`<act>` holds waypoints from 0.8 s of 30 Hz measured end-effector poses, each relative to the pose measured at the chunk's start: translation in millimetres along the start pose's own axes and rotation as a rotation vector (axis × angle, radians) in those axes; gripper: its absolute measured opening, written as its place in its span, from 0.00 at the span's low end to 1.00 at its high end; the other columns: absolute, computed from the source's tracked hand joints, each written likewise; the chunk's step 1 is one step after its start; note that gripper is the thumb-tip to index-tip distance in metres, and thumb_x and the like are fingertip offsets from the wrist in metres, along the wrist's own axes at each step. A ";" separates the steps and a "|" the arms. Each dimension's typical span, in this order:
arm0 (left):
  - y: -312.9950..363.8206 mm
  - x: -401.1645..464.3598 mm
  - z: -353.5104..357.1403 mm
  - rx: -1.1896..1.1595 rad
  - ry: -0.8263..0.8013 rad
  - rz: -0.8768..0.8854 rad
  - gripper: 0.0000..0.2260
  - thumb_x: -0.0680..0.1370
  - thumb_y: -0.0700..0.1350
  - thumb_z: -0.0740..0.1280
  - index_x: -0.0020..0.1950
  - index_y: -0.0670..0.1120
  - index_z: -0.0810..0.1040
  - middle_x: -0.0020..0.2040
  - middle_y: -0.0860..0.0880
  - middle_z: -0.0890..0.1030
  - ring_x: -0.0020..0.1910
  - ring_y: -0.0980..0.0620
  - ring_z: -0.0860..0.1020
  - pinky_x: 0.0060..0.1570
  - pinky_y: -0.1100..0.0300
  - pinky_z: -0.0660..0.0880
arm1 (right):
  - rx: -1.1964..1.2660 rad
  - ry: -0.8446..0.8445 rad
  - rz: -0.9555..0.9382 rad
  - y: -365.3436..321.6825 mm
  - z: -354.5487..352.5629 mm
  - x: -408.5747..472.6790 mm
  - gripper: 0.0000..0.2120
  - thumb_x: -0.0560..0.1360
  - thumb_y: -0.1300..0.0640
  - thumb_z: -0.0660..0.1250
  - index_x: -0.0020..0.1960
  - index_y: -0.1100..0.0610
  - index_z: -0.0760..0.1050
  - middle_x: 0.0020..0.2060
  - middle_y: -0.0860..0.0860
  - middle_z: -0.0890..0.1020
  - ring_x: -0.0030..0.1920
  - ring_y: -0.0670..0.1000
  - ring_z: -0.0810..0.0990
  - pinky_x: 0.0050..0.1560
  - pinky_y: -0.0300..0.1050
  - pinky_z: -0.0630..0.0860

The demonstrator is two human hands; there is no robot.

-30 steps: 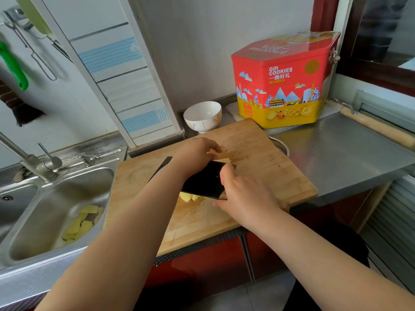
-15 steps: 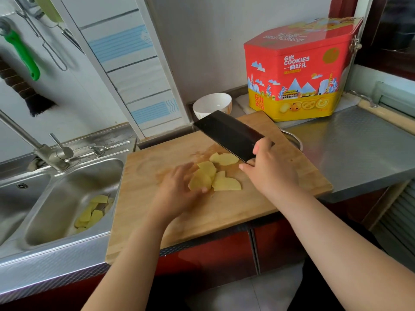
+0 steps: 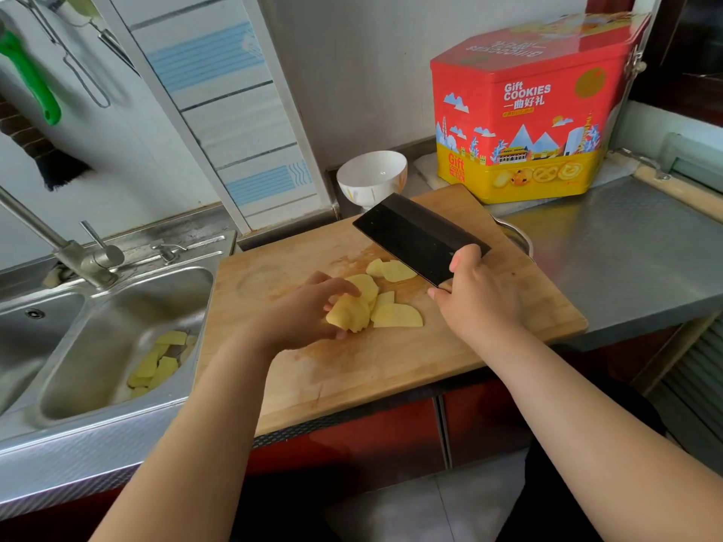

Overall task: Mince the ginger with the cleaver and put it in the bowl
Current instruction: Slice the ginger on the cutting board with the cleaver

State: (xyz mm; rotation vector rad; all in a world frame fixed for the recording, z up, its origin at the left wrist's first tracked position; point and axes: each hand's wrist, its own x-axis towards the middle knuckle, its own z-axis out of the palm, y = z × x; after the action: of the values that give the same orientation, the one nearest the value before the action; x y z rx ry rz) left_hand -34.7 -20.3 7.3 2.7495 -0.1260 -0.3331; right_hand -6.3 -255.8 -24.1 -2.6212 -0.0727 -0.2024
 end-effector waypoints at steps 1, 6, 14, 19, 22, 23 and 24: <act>1.2 2.5 -1.6 0.039 -0.010 0.005 0.24 0.72 0.45 0.75 0.63 0.60 0.71 0.64 0.56 0.67 0.58 0.55 0.73 0.59 0.56 0.74 | -0.001 0.000 -0.002 0.2 -0.1 -0.2 0.21 0.78 0.46 0.67 0.61 0.55 0.62 0.42 0.49 0.75 0.35 0.49 0.72 0.25 0.39 0.59; 2.8 3.2 -4.4 0.134 0.043 0.024 0.21 0.70 0.47 0.76 0.58 0.56 0.71 0.58 0.57 0.72 0.57 0.55 0.72 0.53 0.60 0.71 | 0.002 -0.004 -0.005 0.1 0.6 0.7 0.21 0.78 0.46 0.67 0.61 0.55 0.61 0.41 0.49 0.74 0.33 0.47 0.70 0.25 0.39 0.59; -16.5 -11.9 4.4 -0.090 0.180 -0.156 0.15 0.73 0.51 0.73 0.58 0.54 0.75 0.53 0.53 0.76 0.51 0.52 0.75 0.47 0.58 0.71 | 0.009 0.044 -0.045 1.2 1.6 -3.2 0.23 0.78 0.46 0.67 0.66 0.53 0.61 0.37 0.47 0.75 0.29 0.44 0.69 0.24 0.39 0.60; -38.6 -30.1 12.4 -0.179 0.321 -0.349 0.19 0.75 0.58 0.69 0.63 0.54 0.73 0.50 0.51 0.76 0.43 0.56 0.76 0.36 0.62 0.71 | 0.184 0.069 -0.195 -20.8 -23.5 -9.4 0.20 0.80 0.47 0.63 0.68 0.51 0.65 0.40 0.45 0.75 0.34 0.48 0.73 0.26 0.40 0.65; -47.5 -39.1 13.0 -0.170 0.319 -0.399 0.22 0.75 0.61 0.65 0.64 0.51 0.75 0.49 0.52 0.77 0.42 0.56 0.76 0.35 0.62 0.69 | 0.423 -0.123 -0.202 -53.3 -48.0 -9.3 0.14 0.83 0.47 0.55 0.63 0.52 0.69 0.38 0.47 0.78 0.35 0.50 0.77 0.32 0.50 0.77; -49.9 -42.1 10.9 -0.162 0.299 -0.397 0.23 0.75 0.61 0.66 0.65 0.50 0.75 0.49 0.52 0.76 0.43 0.55 0.75 0.37 0.61 0.69 | 0.510 -0.209 -0.174 -63.6 -53.5 -9.5 0.13 0.83 0.47 0.54 0.60 0.52 0.70 0.37 0.50 0.78 0.33 0.51 0.77 0.35 0.52 0.79; -51.5 -45.2 8.4 -0.142 0.269 -0.385 0.24 0.74 0.61 0.67 0.65 0.49 0.75 0.49 0.53 0.76 0.44 0.54 0.75 0.40 0.61 0.69 | 0.560 -0.288 -0.145 -72.3 -56.7 -9.7 0.13 0.83 0.47 0.53 0.57 0.53 0.71 0.36 0.52 0.78 0.31 0.50 0.77 0.34 0.51 0.80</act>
State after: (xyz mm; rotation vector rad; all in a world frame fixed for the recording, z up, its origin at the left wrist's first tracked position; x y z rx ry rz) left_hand -78.2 30.5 -9.6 2.6327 0.4819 -0.0625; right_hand -29.6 -220.9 58.2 -2.0675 -0.3640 0.1336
